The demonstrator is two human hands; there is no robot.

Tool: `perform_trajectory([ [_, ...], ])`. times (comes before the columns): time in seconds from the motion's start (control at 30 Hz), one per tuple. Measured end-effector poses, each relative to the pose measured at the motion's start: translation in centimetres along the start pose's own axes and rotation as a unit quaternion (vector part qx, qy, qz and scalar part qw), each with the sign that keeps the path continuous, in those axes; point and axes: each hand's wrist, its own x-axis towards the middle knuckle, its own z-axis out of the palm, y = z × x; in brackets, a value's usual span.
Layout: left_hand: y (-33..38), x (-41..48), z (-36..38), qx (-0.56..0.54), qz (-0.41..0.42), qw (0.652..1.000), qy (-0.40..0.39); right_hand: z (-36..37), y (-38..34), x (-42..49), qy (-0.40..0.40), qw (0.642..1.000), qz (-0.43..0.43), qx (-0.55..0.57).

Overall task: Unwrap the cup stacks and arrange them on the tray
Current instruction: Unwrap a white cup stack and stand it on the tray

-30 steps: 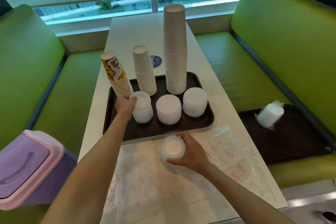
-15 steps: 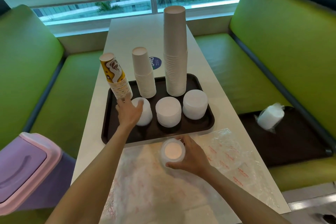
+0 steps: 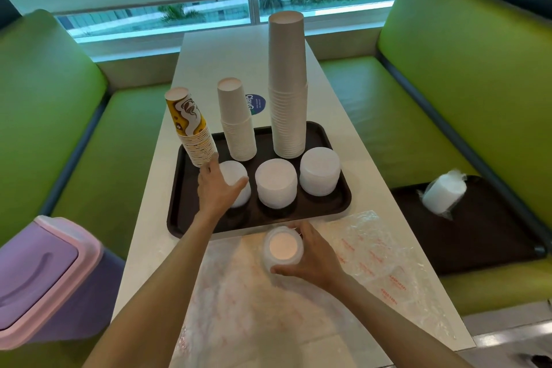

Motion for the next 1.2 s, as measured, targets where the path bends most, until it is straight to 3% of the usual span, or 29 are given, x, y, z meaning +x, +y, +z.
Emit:
perform_trajectory([
  [0.17, 0.8, -4.7, -0.7, -0.154, -0.031, 0.979, 0.129, -0.5, -0.4, -0.3, 0.007, 1.0, -0.01, 0.027],
  [0.33, -0.2, -10.6, 1.1, -0.211, -0.071, 0.974, 0.052, -1.1, -0.7, -1.0, 0.071, 0.996, -0.056, 0.019],
  [0.5, -0.3, -13.6, 3.1, -0.168, -0.156, 0.972, -0.046, -1.0, -1.2, -0.6, 0.162, 0.984, 0.048, 0.053],
  [0.67, 0.2, -15.0, 4.3, -0.134, -0.21, 0.965, -0.084, -0.9, -1.6, -0.5, 0.094, 0.981, 0.149, 0.085],
  [1.0, 1.3, -15.2, 5.0, -0.119, -0.224, 0.962, -0.099, -0.9, -2.7, -0.7, 0.042, 0.976, 0.188, 0.106],
  [1.2, 2.3, -14.9, 4.4, -0.204, -0.185, 0.96, -0.058, -1.6, -3.3, -0.3, 0.05, 0.963, 0.2, 0.174],
])
